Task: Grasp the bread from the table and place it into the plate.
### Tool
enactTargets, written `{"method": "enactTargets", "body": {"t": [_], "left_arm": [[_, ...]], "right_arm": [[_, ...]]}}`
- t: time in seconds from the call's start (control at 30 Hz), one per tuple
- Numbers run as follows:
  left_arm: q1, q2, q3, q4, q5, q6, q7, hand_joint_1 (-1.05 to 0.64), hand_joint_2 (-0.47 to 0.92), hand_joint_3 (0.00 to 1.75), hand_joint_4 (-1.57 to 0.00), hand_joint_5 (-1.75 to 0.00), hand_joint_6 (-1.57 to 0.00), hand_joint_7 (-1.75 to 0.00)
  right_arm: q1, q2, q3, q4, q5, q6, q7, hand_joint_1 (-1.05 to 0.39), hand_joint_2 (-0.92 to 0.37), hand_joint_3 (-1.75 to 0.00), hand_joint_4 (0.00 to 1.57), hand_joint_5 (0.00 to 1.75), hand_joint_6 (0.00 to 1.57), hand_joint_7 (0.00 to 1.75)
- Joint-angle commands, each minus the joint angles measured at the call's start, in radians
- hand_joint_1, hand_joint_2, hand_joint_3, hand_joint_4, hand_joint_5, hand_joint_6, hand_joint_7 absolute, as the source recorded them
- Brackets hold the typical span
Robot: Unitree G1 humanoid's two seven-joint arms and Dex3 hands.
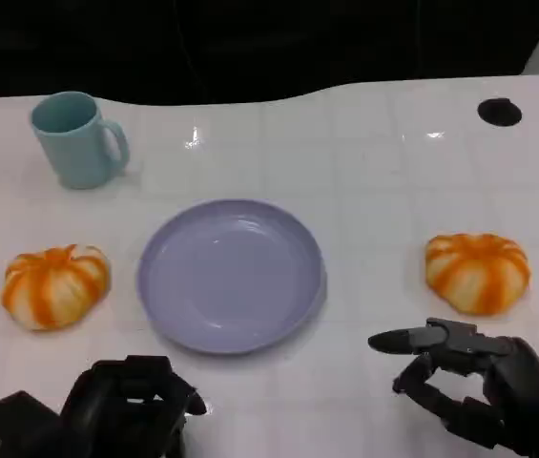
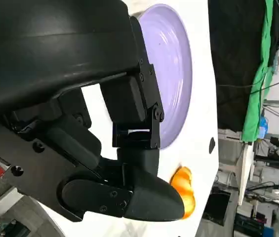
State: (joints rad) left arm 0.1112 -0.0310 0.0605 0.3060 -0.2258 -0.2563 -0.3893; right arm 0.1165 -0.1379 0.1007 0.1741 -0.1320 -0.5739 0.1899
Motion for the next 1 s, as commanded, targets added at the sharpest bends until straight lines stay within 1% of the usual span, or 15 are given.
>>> {"method": "enactTargets", "body": {"t": [0.03,0.1,0.17,0.23,0.3,0.37,0.53,0.63,0.7,0.77,1.0], "left_arm": [[0.004,0.011,0.006,-0.003,-0.007,0.001,0.004,-1.05,0.62,0.53,-1.57,-1.22,-1.46,-0.66],[0.006,0.011,0.006,-0.006,-0.009,0.004,0.003,-1.05,0.62,0.53,-1.57,-1.21,-1.46,-0.66],[0.006,0.01,0.005,-0.006,-0.009,0.007,0.004,-1.05,0.61,0.53,-1.57,-1.21,-1.46,-0.66],[0.006,0.011,0.005,-0.006,-0.008,0.013,0.006,-1.05,0.61,0.53,-1.57,-1.21,-1.47,-0.66],[0.003,0.012,0.006,-0.005,-0.01,0.02,0.006,-1.05,0.6,0.54,-1.57,-1.22,-1.47,-0.66],[0.001,0.012,0.007,0.001,-0.009,0.016,0.003,-1.05,0.6,0.54,-1.57,-1.22,-1.47,-0.66],[0.0,0.011,0.006,0.011,-0.005,0.003,0.001,-1.05,0.59,0.54,-1.57,-1.21,-1.47,-0.65],[0.002,0.008,0.004,0.006,-0.002,0.01,0.008,-1.05,0.59,0.55,-1.57,-1.21,-1.47,-0.66],[0.003,0.006,0.003,0.002,-0.002,0.016,0.011,-1.05,0.58,0.56,-1.57,-1.21,-1.47,-0.66],[0.004,0.005,0.002,0.0,0.0,0.017,0.013,-1.05,0.58,0.56,-1.57,-1.21,-1.48,-0.66],[0.004,0.002,0.002,0.003,0.0,0.008,0.01,-1.05,0.57,0.58,-1.57,-1.21,-1.47,-0.66]], "right_arm": [[-0.031,-0.062,-0.028,-0.03,-0.132,-0.032,-0.075,-0.49,-0.92,-0.08,0.45,0.72,0.65,0.13],[-0.046,-0.083,-0.037,-0.031,-0.18,-0.04,-0.109,-0.51,-0.92,-0.07,0.43,0.61,0.62,0.08],[-0.062,-0.124,-0.045,-0.043,-0.269,-0.039,-0.153,-0.54,-0.92,-0.09,0.38,0.52,0.56,0.03],[-0.08,-0.163,-0.049,-0.055,-0.354,-0.032,-0.19,-0.55,-0.92,-0.11,0.29,0.45,0.46,0.01],[-0.095,-0.194,-0.045,-0.076,-0.427,0.003,-0.208,-0.56,-0.92,-0.12,0.23,0.4,0.4,0.0],[-0.108,-0.213,-0.037,-0.099,-0.492,0.045,-0.222,-0.58,-0.92,-0.12,0.19,0.37,0.35,0.0],[-0.148,-0.238,0.001,-0.125,-0.656,0.139,-0.282,-0.6,-0.92,-0.08,0.11,0.32,0.31,0.0],[-0.169,-0.246,0.024,-0.128,-0.729,0.201,-0.306,-0.61,-0.92,-0.07,0.08,0.3,0.28,0.0],[-0.18,-0.247,0.037,-0.131,-0.766,0.247,-0.316,-0.62,-0.92,-0.07,0.05,0.3,0.25,0.0],[-0.191,-0.247,0.049,-0.135,-0.793,0.291,-0.317,-0.62,-0.92,-0.05,0.01,0.34,0.23,0.0],[-0.26,-0.252,0.099,-0.083,-0.869,0.424,-0.316,-0.59,-0.91,-0.02,0.0,0.33,0.2,0.0]]}}
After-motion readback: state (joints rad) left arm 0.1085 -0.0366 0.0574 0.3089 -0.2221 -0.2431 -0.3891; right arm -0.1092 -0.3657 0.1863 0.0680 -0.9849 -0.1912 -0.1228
